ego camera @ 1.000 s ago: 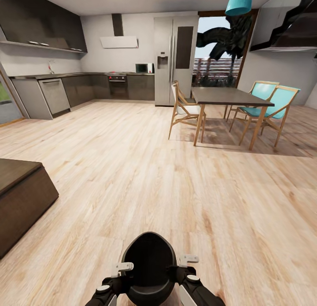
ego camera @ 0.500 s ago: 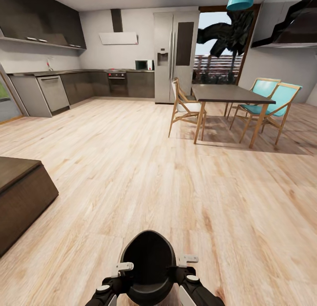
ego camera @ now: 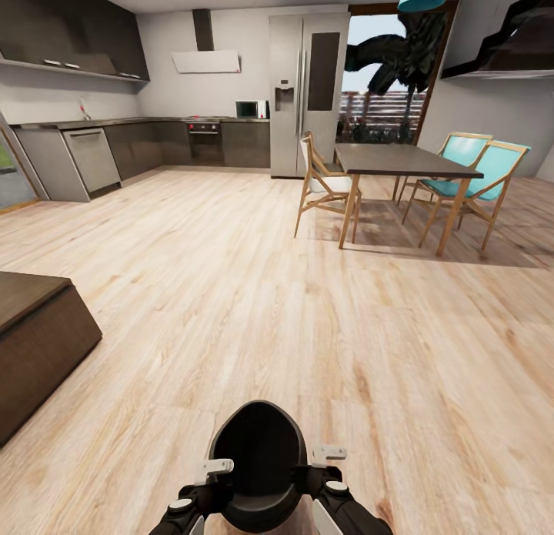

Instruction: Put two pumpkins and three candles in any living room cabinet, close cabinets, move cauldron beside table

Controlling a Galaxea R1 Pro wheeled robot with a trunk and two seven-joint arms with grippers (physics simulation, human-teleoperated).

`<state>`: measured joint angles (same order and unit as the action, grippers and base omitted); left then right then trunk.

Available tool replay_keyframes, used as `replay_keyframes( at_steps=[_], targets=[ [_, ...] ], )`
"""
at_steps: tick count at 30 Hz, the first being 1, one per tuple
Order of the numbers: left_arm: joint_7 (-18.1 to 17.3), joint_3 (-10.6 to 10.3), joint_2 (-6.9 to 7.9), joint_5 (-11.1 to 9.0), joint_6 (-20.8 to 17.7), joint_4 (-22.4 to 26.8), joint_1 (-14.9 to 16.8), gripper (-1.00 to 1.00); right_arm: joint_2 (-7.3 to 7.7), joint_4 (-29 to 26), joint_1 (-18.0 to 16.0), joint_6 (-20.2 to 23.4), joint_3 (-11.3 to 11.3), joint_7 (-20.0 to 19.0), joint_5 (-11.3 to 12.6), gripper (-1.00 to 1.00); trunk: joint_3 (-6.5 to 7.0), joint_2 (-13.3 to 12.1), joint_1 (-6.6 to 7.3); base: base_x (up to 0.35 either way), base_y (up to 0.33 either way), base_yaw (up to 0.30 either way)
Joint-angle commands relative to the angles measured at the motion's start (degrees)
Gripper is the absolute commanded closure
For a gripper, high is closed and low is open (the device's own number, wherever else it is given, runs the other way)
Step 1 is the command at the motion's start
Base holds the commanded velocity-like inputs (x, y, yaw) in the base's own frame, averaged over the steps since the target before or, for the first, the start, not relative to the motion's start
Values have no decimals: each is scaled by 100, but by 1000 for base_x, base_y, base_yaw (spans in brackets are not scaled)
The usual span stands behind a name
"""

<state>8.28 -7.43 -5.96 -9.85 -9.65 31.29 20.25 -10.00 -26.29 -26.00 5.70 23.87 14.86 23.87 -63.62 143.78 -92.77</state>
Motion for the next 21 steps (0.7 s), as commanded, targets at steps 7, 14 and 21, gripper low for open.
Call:
replay_keyframes(
  at_steps=[7, 14, 21],
  targets=[
    [59, -39, 8, -49, -28, 9, 1, -100, 0, -7, -2, 28, 21, 47, 13, 100, -72, 6, -7, 0, 0, 0],
    [59, -39, 9, -50, -28, 9, -3, -100, 0, -7, -2, 28, 21, 52, 12, 100, -72, 6, -7, 0, 0, 0],
    [59, -37, 10, -44, -28, 9, -3, -100, 0, -7, -2, -13, 21, 53, 13, 100, -72, 6, -7, 0, 0, 0]
  ],
)
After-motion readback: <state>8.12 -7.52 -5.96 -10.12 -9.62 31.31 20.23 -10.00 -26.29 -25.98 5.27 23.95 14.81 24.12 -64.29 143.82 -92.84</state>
